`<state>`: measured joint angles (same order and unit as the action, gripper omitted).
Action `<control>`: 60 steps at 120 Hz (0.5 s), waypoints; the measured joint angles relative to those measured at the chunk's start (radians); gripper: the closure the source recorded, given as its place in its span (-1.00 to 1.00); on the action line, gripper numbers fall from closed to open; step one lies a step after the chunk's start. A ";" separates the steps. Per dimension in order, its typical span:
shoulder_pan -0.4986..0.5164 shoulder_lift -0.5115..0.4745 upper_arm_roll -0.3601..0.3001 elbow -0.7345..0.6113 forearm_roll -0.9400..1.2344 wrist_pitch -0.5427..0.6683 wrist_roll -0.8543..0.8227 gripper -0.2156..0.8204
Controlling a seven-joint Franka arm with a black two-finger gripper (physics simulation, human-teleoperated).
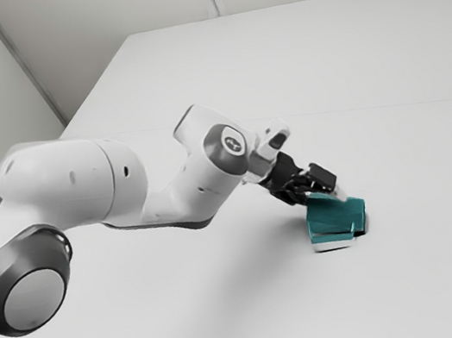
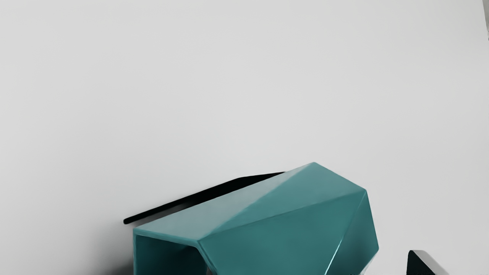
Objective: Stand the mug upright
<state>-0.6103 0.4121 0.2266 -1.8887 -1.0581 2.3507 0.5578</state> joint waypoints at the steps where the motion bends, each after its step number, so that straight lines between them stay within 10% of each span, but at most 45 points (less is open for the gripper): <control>1: 0.000 0.000 0.000 0.000 0.000 -0.001 0.002 -0.31; 60: -0.015 -0.011 -0.005 0.014 0.021 -0.001 0.054 0.71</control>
<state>-0.6255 0.4009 0.2211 -1.8750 -1.0367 2.3494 0.6118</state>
